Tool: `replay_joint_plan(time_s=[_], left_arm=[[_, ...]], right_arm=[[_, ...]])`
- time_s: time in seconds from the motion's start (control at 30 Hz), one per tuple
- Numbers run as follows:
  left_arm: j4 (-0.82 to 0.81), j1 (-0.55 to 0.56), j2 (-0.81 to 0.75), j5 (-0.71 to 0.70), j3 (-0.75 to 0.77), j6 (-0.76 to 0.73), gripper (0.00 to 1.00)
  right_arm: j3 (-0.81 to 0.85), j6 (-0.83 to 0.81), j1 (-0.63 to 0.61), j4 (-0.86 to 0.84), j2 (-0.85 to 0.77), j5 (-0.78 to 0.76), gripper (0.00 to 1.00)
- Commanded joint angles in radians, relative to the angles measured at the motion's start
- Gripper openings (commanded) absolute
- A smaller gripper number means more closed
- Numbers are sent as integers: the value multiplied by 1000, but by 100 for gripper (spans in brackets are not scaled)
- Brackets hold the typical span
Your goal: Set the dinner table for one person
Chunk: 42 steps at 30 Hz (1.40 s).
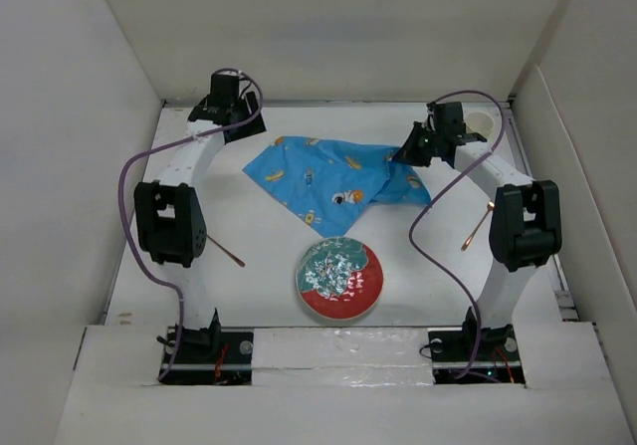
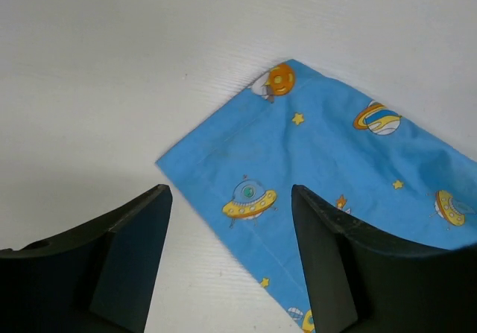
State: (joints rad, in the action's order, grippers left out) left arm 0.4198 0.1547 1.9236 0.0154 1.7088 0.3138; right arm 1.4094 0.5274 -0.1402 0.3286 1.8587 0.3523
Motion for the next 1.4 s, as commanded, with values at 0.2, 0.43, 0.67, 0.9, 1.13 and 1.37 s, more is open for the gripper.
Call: replay_joint_plan(time_s=[0.2,0.43,0.67,0.9,1.13,1.37], left_arm=[[-39,140,-324,-45,-383,-6,55],[-105,169,-264,23,-565,42,55],[-76,244,-77,-80,-421,51,57],[-52,244,60,-166,-331,30,47],[39,255,215,-394,-132,-39,0],[50,148,278,-416,115,-42,0]], right_arm=[[-7,-9,-6,-2,-69,-64,0],[13,-35,-6,-14,-59,-35,0],[-23,-49,-6,-42,-76,-3,0],[-115,-43,-6,-86,-118,20,0],[-168,-3,-6,-125,-147,68,0],[-196,26,-73,-119,-158,100,0]])
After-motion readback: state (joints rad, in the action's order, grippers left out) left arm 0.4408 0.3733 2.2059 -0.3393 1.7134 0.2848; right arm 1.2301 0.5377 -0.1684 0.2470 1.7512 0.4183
